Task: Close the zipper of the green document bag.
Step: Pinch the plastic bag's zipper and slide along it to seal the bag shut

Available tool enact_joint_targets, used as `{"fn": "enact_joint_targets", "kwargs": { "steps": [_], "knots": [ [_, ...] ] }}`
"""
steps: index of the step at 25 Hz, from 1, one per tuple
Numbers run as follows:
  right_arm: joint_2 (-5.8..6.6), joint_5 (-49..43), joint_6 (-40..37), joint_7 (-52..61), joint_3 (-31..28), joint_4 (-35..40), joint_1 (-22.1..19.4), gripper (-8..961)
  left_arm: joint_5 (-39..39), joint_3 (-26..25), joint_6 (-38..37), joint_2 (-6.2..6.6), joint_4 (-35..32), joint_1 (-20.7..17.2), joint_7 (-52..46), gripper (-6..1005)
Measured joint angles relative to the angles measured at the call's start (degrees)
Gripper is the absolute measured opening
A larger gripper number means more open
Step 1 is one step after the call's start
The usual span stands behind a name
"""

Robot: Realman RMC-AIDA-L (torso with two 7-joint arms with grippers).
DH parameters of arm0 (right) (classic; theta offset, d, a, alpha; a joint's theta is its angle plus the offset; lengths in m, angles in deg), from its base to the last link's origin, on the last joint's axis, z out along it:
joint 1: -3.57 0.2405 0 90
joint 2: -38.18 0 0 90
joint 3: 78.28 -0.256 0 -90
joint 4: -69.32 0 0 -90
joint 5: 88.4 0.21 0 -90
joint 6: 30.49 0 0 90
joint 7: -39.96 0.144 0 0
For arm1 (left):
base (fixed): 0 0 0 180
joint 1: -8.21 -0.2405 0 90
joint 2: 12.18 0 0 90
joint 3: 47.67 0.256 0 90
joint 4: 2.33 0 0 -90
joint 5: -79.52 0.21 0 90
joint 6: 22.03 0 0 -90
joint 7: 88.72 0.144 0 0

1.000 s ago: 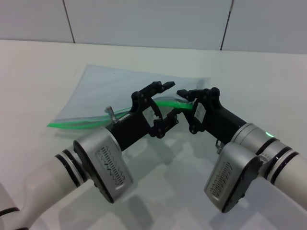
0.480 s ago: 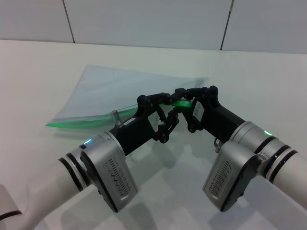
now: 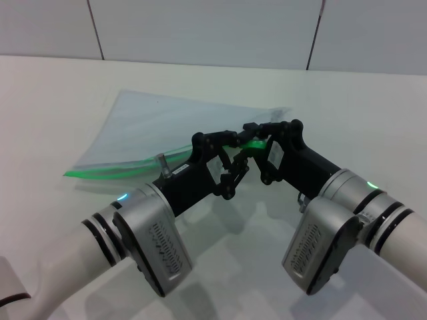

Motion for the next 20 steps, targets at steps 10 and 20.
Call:
{"fn": "enact_joint_targets", "kwargs": {
  "steps": [10, 20],
  "knots": [
    [0.02, 0.0, 0.0, -0.2, 0.8, 0.0, 0.0, 47, -0.1, 0.0, 0.4, 0.03, 0.0, 0.0, 0.6, 193],
    [-0.04, -0.1, -0.3, -0.3, 1.3, -0.2, 0.1, 47, -0.4, -0.1, 0.4, 0.01, -0.1, 0.0, 0.6, 80]
  ]
}}
